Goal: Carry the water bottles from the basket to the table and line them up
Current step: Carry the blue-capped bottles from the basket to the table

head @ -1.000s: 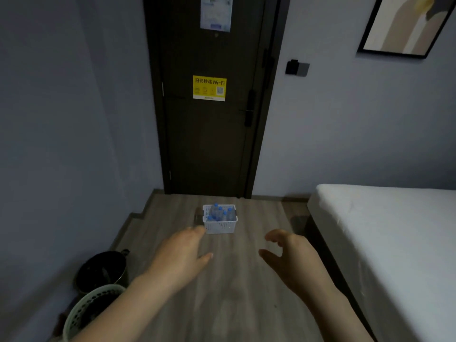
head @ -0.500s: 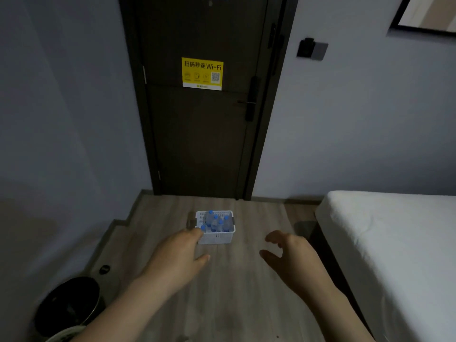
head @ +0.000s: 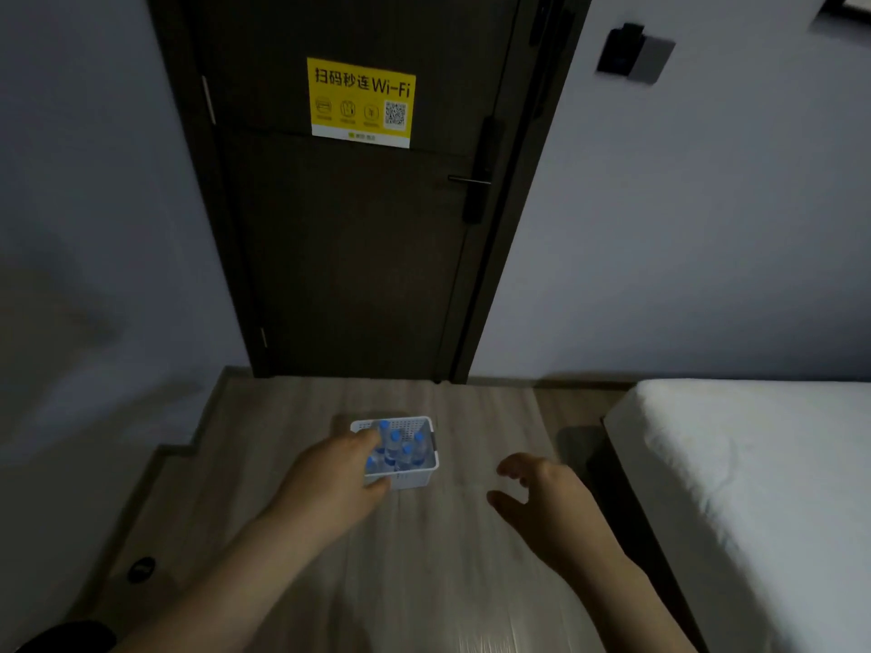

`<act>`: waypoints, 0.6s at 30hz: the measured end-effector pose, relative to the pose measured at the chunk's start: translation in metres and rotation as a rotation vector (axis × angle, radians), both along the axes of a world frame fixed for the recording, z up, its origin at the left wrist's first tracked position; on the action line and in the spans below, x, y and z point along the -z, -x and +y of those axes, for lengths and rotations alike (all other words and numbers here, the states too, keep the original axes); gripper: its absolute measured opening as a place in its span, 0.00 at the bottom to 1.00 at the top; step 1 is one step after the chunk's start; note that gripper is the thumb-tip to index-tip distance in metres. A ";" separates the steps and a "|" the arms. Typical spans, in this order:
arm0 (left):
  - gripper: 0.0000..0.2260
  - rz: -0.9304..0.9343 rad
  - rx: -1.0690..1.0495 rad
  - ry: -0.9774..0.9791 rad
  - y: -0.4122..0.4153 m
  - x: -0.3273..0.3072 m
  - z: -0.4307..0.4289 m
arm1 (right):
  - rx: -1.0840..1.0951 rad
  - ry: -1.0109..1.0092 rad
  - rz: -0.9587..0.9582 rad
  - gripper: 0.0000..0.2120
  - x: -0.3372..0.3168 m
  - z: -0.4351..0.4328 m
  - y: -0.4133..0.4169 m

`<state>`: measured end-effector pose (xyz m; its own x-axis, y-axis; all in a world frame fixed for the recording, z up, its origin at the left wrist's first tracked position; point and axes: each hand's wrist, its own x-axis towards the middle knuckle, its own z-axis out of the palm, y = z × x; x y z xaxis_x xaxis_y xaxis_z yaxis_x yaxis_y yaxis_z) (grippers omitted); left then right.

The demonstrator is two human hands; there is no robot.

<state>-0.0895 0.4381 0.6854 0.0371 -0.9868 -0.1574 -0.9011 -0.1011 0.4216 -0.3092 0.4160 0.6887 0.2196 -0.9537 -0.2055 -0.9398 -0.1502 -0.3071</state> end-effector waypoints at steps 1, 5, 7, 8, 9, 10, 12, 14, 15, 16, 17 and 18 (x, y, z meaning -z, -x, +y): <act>0.19 -0.004 0.001 -0.007 -0.003 0.004 -0.012 | 0.000 -0.007 0.001 0.18 0.003 -0.013 -0.002; 0.18 0.007 -0.014 -0.029 -0.010 0.021 -0.064 | -0.001 -0.010 -0.004 0.18 0.021 -0.067 -0.006; 0.18 0.005 -0.029 -0.031 -0.012 0.028 -0.091 | -0.013 -0.027 -0.010 0.17 0.031 -0.098 -0.007; 0.17 0.002 -0.038 -0.035 -0.013 0.031 -0.105 | -0.019 -0.042 -0.013 0.17 0.036 -0.114 -0.007; 0.16 0.008 -0.047 -0.044 -0.014 0.037 -0.120 | -0.028 -0.051 -0.016 0.17 0.042 -0.132 -0.007; 0.15 0.023 -0.054 -0.056 -0.014 0.044 -0.136 | -0.037 -0.057 -0.017 0.17 0.049 -0.150 -0.006; 0.10 0.054 -0.082 -0.086 -0.014 0.056 -0.168 | -0.048 -0.063 -0.020 0.17 0.062 -0.188 -0.004; 0.07 0.067 -0.126 -0.127 -0.013 0.068 -0.200 | -0.061 -0.077 -0.013 0.17 0.075 -0.226 -0.001; 0.07 0.066 -0.142 -0.149 -0.012 0.075 -0.215 | -0.067 -0.087 -0.010 0.17 0.081 -0.244 0.001; 0.09 0.066 -0.161 -0.172 -0.010 0.083 -0.230 | -0.070 -0.094 -0.008 0.17 0.087 -0.261 0.001; 0.10 0.072 -0.182 -0.201 -0.008 0.089 -0.243 | -0.074 -0.097 -0.004 0.17 0.093 -0.279 0.002; 0.10 0.074 -0.196 -0.223 -0.007 0.097 -0.256 | -0.077 -0.096 -0.003 0.17 0.100 -0.296 0.001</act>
